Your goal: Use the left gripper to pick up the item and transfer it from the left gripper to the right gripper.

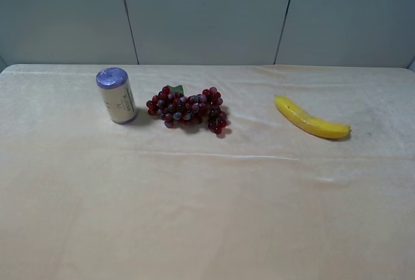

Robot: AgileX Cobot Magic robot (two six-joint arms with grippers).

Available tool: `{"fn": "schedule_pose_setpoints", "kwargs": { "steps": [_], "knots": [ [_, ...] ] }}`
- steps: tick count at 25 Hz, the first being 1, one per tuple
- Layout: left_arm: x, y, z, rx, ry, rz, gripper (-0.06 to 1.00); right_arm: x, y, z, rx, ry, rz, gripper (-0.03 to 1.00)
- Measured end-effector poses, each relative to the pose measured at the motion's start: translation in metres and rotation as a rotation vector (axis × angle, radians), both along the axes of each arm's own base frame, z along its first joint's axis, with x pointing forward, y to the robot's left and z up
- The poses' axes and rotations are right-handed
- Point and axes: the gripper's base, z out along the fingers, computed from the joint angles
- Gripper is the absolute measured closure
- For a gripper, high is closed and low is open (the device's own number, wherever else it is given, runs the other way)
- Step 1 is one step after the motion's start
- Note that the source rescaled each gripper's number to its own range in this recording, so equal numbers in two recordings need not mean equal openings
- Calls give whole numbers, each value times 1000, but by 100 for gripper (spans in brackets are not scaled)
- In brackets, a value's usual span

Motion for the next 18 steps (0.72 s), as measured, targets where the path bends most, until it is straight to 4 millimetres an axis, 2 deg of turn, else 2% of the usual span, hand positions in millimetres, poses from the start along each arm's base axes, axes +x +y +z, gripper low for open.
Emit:
{"fn": "schedule_pose_setpoints", "kwargs": {
  "steps": [18],
  "knots": [
    [0, 0, 0, 0, 0, 0, -6, 0, 0, 0, 0, -1, 0, -3]
  ]
}}
